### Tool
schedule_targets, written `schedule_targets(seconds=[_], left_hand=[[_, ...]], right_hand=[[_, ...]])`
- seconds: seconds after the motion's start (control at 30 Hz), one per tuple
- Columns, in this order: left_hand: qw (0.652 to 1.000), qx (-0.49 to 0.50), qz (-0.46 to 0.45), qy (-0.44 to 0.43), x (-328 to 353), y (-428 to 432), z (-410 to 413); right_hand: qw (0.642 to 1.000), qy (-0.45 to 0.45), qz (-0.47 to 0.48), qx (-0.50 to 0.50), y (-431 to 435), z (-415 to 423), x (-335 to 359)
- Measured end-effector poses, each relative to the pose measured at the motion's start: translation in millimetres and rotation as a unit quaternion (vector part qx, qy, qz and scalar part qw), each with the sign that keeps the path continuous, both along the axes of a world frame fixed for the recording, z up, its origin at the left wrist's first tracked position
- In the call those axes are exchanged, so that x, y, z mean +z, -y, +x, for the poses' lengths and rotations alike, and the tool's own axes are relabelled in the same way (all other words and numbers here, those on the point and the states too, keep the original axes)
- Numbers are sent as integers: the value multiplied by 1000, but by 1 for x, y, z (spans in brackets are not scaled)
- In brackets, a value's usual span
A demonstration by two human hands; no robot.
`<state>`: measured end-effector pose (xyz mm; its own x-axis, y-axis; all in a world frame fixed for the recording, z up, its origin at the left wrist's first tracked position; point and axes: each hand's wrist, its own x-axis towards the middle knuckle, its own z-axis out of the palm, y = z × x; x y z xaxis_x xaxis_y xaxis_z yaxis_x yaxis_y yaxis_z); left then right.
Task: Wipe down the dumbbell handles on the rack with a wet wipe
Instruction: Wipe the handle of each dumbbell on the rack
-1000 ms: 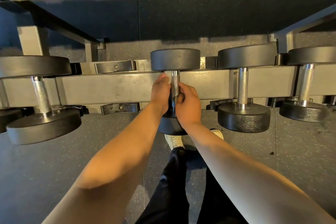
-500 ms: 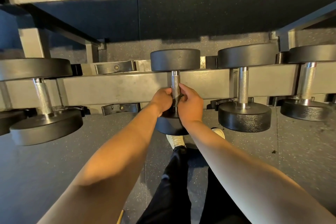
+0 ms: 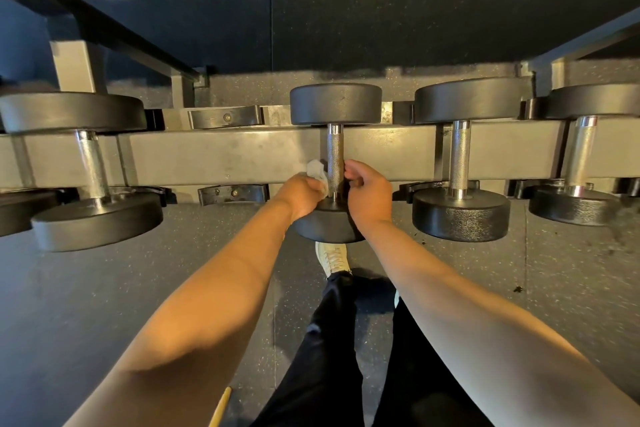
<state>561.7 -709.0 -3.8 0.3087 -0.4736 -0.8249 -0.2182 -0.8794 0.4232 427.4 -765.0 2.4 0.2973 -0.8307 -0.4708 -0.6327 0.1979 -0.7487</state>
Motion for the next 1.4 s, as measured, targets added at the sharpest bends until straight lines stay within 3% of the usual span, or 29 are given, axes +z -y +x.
schedule_targets(seconds=[0.33, 0.63, 0.73, 0.8, 0.87, 1.07, 1.2, 1.4], left_hand=[[987, 118, -100, 32, 19, -10, -16], [976, 60, -201, 66, 20, -14, -23], [952, 157, -242, 99, 25, 0, -26], [924, 253, -269, 98, 27, 13, -25], [913, 282, -277, 104, 27, 24, -20], [925, 265, -269, 48, 19, 30, -21], [923, 272, -264, 71, 16, 27, -20], [966, 102, -208, 117, 17, -3, -19]], right_hand=[[996, 48, 65, -45, -5, -14, 12], [996, 74, 4, 44, 3, 5, 20], [995, 68, -71, 4, 15, 15, 25], [994, 71, -74, -40, 25, 25, 26], [994, 82, -51, -53, 33, 35, 22], [995, 55, -87, -1, 34, 45, 6], [995, 25, -96, 26, 31, 40, 7], [994, -42, -70, 78, 9, 20, 13]])
